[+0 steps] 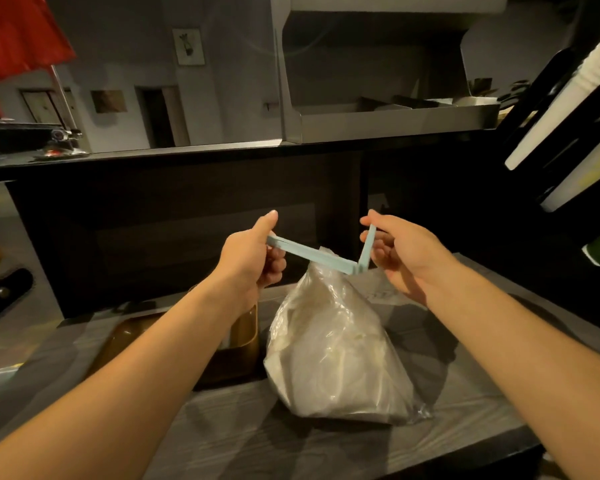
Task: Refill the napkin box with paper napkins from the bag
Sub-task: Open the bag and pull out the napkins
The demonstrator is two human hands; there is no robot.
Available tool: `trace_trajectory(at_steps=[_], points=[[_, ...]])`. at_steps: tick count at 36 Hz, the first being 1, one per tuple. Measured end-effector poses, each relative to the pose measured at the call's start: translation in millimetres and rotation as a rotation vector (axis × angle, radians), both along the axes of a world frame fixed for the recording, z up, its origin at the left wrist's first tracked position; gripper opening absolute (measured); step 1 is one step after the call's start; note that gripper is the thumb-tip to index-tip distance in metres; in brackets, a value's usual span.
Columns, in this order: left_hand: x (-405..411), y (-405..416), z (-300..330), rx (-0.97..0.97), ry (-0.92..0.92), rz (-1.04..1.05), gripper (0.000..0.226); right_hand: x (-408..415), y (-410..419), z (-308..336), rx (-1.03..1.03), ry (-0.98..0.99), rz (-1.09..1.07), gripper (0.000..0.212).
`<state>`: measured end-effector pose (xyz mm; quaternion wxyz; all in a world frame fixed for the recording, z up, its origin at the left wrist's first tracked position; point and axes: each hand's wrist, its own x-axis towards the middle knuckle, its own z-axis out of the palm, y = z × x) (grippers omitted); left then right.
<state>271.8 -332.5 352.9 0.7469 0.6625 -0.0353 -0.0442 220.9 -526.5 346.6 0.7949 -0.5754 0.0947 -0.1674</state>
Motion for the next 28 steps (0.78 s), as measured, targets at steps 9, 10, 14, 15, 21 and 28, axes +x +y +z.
trace_trajectory(at_steps=[9,10,14,15,21,28], points=[[-13.6,-17.4,24.9,0.075,-0.343,0.151,0.031,-21.4,2.4,27.6,-0.552,-0.138,0.181,0.03],[-14.5,-19.2,26.2,0.075,-0.355,0.152,0.031,-22.9,1.3,29.3,-0.65,-0.187,0.173,0.025],[-20.9,-29.3,32.0,0.063,-0.331,0.073,0.034,-21.7,-7.9,26.9,-1.25,-0.272,0.033,0.017],[-22.6,-31.7,32.3,0.063,-0.32,0.043,0.036,-21.1,-10.4,24.0,-1.298,-0.263,0.01,0.014],[-10.9,-35.1,14.5,0.363,-0.288,-0.058,0.035,-3.6,-37.5,-1.9,-1.228,-0.061,-0.187,0.023],[-1.3,-17.6,-18.0,0.672,-0.341,-0.457,0.061,40.2,-72.2,-74.3,-1.334,0.467,-0.052,0.012]])
